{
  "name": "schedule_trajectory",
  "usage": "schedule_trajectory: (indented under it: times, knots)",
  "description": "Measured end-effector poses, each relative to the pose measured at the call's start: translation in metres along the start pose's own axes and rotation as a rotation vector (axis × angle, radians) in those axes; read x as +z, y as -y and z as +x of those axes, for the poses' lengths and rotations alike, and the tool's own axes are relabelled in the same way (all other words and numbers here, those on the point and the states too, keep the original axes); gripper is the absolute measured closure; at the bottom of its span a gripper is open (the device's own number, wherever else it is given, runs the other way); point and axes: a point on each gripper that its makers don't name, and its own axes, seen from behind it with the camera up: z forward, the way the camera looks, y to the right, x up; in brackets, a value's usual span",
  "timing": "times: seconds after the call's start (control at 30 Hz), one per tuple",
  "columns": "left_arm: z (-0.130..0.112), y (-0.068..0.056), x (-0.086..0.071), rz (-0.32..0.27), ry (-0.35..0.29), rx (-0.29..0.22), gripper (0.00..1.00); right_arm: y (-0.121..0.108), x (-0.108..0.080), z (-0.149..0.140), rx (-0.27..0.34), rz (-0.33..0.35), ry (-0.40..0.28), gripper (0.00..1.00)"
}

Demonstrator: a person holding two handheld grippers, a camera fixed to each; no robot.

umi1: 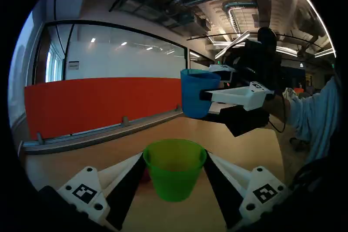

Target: Pour water

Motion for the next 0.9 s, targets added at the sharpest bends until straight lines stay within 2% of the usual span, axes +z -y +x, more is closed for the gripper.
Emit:
schedule_trajectory:
  times: [0.9]
  knots:
    - [0.005, -0.009, 0.007, -0.020, -0.004, 0.002, 0.11, -0.018, 0.025, 0.045, -0.283, -0.017, -0.012, 0.10]
